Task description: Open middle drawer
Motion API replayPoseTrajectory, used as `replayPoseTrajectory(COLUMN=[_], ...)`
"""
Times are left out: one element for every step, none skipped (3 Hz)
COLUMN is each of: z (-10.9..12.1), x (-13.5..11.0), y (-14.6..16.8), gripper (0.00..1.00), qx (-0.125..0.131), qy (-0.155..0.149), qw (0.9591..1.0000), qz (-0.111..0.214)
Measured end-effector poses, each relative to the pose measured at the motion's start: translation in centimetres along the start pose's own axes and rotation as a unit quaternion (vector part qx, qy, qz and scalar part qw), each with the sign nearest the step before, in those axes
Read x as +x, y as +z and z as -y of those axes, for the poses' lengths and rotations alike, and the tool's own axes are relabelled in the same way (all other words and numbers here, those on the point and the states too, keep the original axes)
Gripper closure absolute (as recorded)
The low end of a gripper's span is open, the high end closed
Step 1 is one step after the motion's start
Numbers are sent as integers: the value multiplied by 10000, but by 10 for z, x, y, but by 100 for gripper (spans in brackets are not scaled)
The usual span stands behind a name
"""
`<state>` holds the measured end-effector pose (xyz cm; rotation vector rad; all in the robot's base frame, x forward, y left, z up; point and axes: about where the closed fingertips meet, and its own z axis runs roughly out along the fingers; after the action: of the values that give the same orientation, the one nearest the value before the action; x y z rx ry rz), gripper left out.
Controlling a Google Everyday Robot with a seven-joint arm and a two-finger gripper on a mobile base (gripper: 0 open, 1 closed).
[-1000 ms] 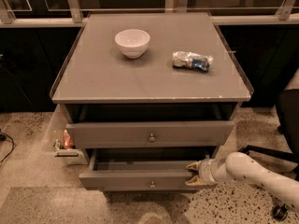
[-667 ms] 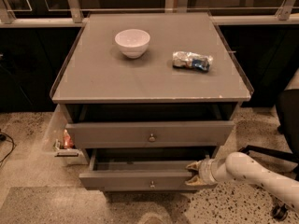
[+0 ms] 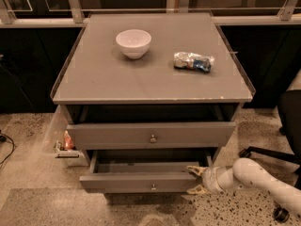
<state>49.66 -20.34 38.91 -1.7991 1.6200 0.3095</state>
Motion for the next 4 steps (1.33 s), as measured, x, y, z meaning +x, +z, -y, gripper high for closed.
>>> replayPoseTrajectory(z=[1, -16, -16, -27], x=[-2, -1, -3, -3], y=[-3, -9, -11, -14], gripper=[61, 84, 100, 100], qx=[0, -60, -60, -85], qy=[0, -108, -108, -147], qw=[10000, 9999, 9999, 9998], qz=[0, -23, -24, -63])
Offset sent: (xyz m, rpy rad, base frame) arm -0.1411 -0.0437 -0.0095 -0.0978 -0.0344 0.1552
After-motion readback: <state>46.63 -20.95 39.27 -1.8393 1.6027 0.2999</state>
